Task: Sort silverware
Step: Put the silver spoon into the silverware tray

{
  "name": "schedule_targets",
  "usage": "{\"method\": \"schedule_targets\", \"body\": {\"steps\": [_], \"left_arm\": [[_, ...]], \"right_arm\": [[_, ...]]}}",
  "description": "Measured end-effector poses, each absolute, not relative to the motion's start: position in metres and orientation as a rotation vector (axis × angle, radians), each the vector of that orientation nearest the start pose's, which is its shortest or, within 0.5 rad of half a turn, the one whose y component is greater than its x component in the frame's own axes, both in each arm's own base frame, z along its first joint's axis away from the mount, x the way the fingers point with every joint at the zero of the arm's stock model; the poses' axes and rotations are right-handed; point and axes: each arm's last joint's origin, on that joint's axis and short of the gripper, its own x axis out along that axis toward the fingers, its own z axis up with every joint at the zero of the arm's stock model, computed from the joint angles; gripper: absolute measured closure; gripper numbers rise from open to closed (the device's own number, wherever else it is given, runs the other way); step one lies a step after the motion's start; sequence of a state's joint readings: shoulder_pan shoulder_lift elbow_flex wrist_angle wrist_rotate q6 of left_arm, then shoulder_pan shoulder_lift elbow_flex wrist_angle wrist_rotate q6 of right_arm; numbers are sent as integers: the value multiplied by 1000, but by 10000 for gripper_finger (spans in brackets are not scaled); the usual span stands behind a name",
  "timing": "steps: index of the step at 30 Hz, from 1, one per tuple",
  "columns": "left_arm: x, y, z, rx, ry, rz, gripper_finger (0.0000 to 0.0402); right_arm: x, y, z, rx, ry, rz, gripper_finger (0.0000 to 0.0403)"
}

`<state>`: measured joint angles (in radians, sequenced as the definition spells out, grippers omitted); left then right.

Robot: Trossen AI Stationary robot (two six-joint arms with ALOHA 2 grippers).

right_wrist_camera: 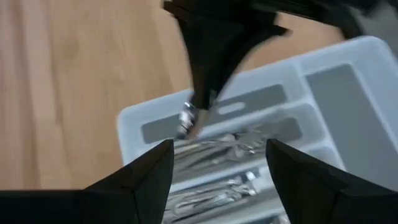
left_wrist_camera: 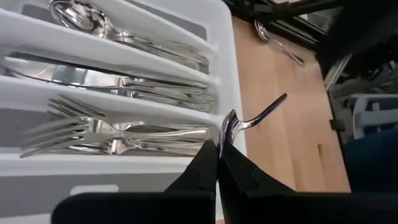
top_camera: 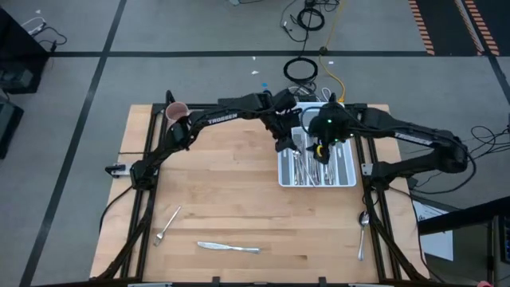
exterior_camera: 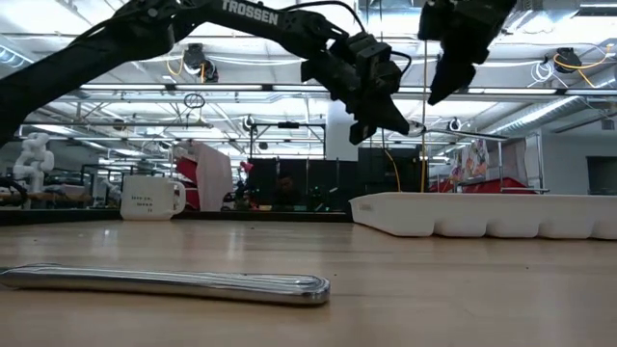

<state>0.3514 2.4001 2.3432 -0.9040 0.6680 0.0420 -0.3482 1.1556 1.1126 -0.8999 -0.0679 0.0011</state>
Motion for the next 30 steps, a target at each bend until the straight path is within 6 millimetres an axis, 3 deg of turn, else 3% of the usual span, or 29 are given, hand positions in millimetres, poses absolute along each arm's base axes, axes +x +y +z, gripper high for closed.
{"method": "schedule_targets", "body": {"steps": [8,21,25,30], "left_arm": [[492,148,262,-395,822,-310,402],[488,138,293,-279,752,-251,402],[492,129,298,-224,719,-260,402],[494,126,301,-206,694,-257,402]], "right_arm": [[214,-77,309,186,947,-207,156],[217,-83,308,209,882,-162,159],[217,-83,309,189,873,-156,188],[217,-84,309,179,875,-149,251]]}}
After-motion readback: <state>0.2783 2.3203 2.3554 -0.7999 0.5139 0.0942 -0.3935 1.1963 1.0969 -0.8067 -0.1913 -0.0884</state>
